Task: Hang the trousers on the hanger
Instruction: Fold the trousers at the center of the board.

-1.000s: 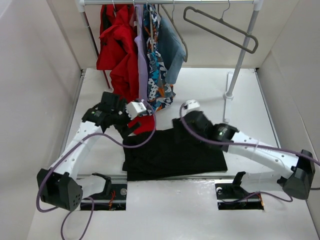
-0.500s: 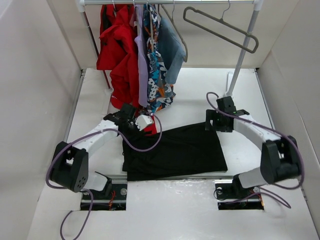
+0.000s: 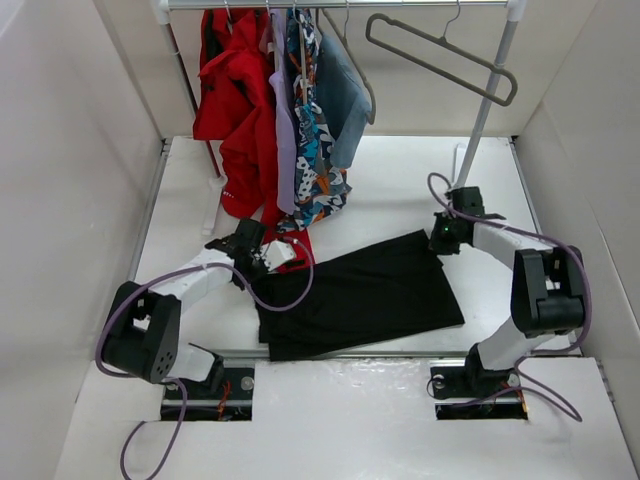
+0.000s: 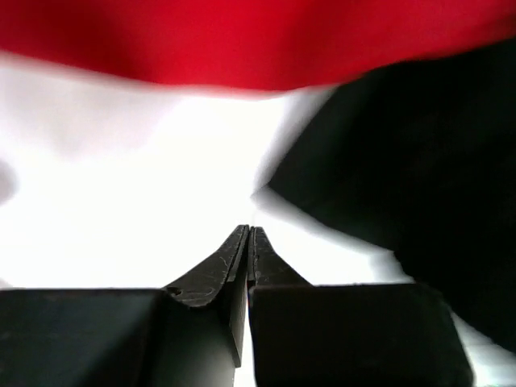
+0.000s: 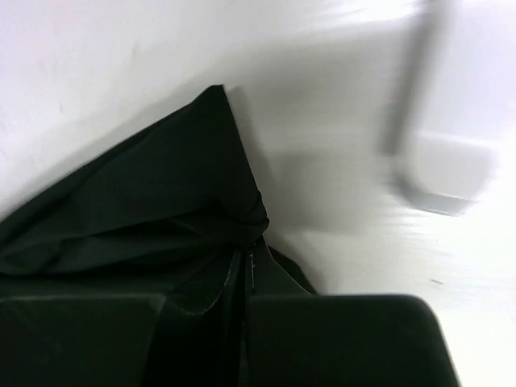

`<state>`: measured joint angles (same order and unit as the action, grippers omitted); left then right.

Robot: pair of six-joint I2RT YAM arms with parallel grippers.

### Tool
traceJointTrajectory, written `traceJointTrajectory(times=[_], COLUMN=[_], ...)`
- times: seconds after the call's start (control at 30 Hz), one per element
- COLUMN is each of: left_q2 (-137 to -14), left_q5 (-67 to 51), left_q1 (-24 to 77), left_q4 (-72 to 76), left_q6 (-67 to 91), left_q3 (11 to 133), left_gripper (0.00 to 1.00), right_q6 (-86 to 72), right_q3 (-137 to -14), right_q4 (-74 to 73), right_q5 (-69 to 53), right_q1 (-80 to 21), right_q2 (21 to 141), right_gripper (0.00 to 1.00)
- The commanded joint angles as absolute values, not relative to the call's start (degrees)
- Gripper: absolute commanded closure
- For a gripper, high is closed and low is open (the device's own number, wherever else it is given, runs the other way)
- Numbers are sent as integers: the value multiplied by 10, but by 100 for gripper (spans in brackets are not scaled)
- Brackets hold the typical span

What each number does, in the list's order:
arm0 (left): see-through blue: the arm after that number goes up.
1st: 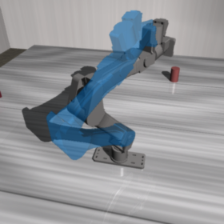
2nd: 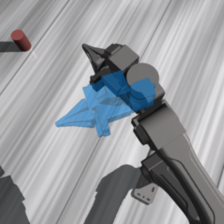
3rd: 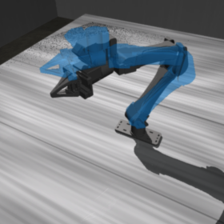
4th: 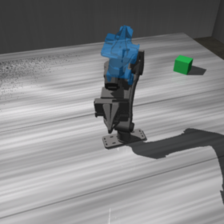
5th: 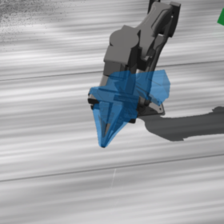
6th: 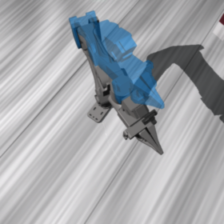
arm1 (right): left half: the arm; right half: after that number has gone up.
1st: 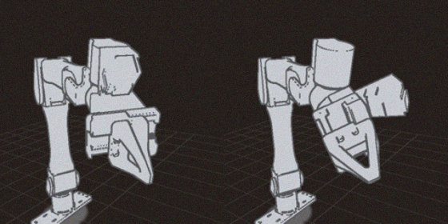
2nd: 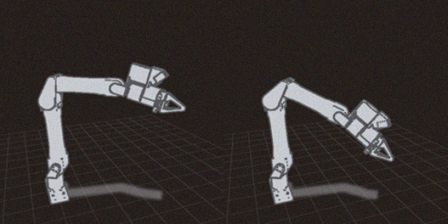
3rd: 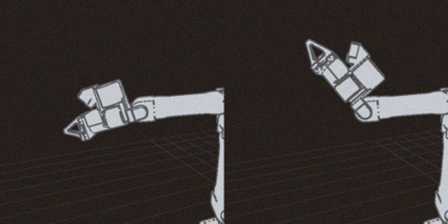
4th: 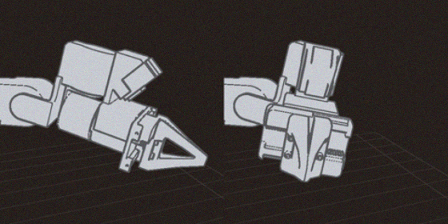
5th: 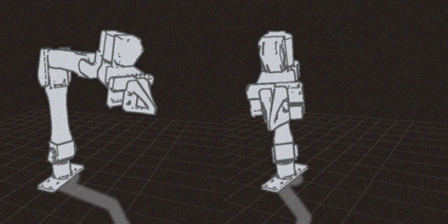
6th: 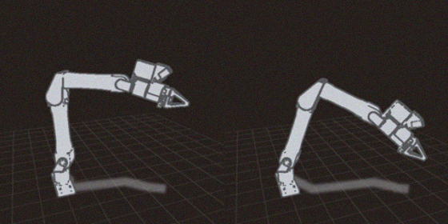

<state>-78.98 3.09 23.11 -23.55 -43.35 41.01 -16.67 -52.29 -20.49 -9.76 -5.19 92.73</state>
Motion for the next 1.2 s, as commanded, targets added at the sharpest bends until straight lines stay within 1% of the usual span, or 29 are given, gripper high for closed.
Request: traceJointTrajectory(times=[0.0, 0.1, 0.17, 0.2, 0.23, 0.27, 0.3, 0.33, 0.37, 0.4, 0.47, 0.53, 0.6, 0.67, 0.73, 0.8, 0.83, 0.93, 0.97, 1.07, 1.13, 1.17], left_q2=[-792, -810, -816, -823, -823, -823, -815, -804, -790, -759, -738, -727, -718, -710, -710, -737, -745, -783, -794, -815, -815, -809], left_q5=[96, 107, 115, 100, 78, 48, -30, -68, -107, -179, -229, -261, -254, -217, -168, -162, -154, -131, -110, -98, -105, -105], left_q1=[203, 196, 196, 196, 201, 201, 210, 226, 235, 258, 285, 311, 358, 410, 438, 476, 490, 535, 542, 555, 563, 572], left_q4=[-185, -167, -162, -181, -206, -268, -298, -320, -338, -369, -391, -404, -396, -357, -303, -278, -263, -209, -187, -164, -164, -164], left_q6=[-475, -486, -477, -468, -459, -451, -446, -439, -439, -446, -446, -440, -439, -429, -391, -386, -386, -406, -412, -431, -450, -455], left_q3=[426, 460, 494, 512, 534, 555, 589, 597, 597, 597, 578, 542, 512, 481, 474, 474, 474, 452, 444, 414, 393, 385], left_gripper=[100, 100, 100, 98, 91, 84, 77, 64, 59, 54, 44, 40, 33, 29, 26, 22, 14, 12, 12, 14, 22, 46], right_q6=[-226, -263, -295, -307, -326, -333, -340, -345, -345, -345, -333, -318, -305, -305, -305, -305, -305, -310, -310, -310, -310, -305], right_q3=[-546, -546, -534, -520, -520, -511, -505, -493, -488, -482, -482, -482, -482, -482, -482, -476, -470, -465, -460, -460, -460, -460], right_q4=[-159, -159, -145, -139, -139, -139, -134, -128, -128, -128, -139, -149, -162, -162, -162, -156, -156, -156, -156, -156, -162, -162], right_q5=[-103, -92, -116, -123, -128, -128, -128, -128, -123, -118, -111, -104, -93, -86, -86, -86, -86, -86, -86, -86, -80, -80], right_q1=[-10, -4, -4, -13, -18, -24, -32, -33, -33, -33, -33, -33, -27, -21, -21, -16, -16, -4, -4, 2, 7, 7], right_q2=[873, 860, 852, 852, 852, 852, 852, 844, 833, 833, 826, 826, 826, 821, 821, 816, 816, 816, 816, 810, 803, 798], right_gripper=[100, 100, 100, 100, 100, 100, 100, 100, 100, 100, 100, 100, 100, 100, 100, 100, 100, 100, 100, 100, 100, 100])
